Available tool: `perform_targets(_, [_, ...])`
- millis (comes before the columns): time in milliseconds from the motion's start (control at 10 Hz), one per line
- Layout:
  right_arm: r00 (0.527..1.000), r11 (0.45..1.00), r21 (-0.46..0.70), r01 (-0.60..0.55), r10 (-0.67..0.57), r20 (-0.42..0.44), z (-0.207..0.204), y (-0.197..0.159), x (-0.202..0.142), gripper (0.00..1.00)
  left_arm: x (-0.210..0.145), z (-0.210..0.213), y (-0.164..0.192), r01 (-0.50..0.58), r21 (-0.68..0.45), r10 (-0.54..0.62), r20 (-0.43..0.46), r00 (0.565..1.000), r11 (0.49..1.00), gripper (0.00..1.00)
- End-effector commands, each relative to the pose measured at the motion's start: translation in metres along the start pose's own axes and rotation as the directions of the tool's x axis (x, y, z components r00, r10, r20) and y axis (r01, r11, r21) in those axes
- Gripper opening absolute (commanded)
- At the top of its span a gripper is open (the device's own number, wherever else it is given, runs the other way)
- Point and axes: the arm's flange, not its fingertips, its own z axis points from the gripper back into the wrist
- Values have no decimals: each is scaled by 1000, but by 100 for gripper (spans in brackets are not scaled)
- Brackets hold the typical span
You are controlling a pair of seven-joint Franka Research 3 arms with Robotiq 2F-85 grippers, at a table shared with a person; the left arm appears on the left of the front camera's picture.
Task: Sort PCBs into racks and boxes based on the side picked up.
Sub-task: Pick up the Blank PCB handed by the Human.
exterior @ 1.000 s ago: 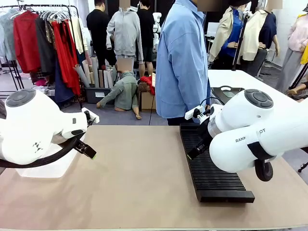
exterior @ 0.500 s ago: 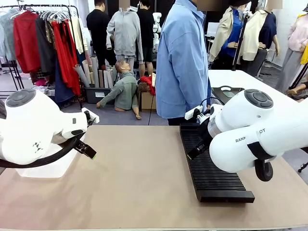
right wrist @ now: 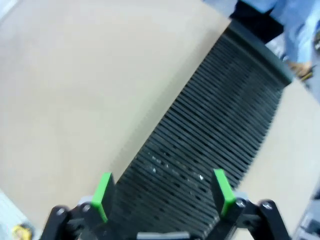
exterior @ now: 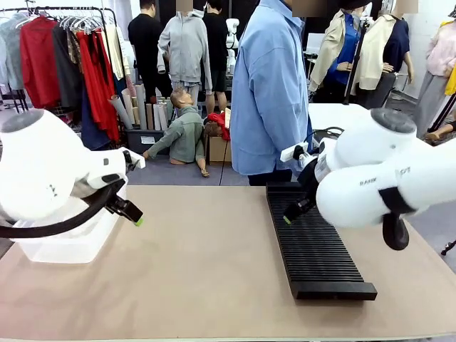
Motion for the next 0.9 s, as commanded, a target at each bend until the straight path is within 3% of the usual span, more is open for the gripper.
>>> perform_targets(0, [990,990,121,78,-63,-125,29,-10,17,100,15,17,19,-20,-49,15,-93,996,999,100])
perform_targets(400, [962,930,278,240,-189,-198,68,-48,24,100,46,48,54,-109,-269,67,-158,985,957,100])
perform_targets(600, [945,850,416,322,-260,-201,77,-75,13,100,46,60,74,-136,-421,115,-74,991,897,100])
perform_targets(800, [932,757,545,361,-318,-175,81,-102,-6,100,33,68,102,-169,-567,206,1,979,806,100])
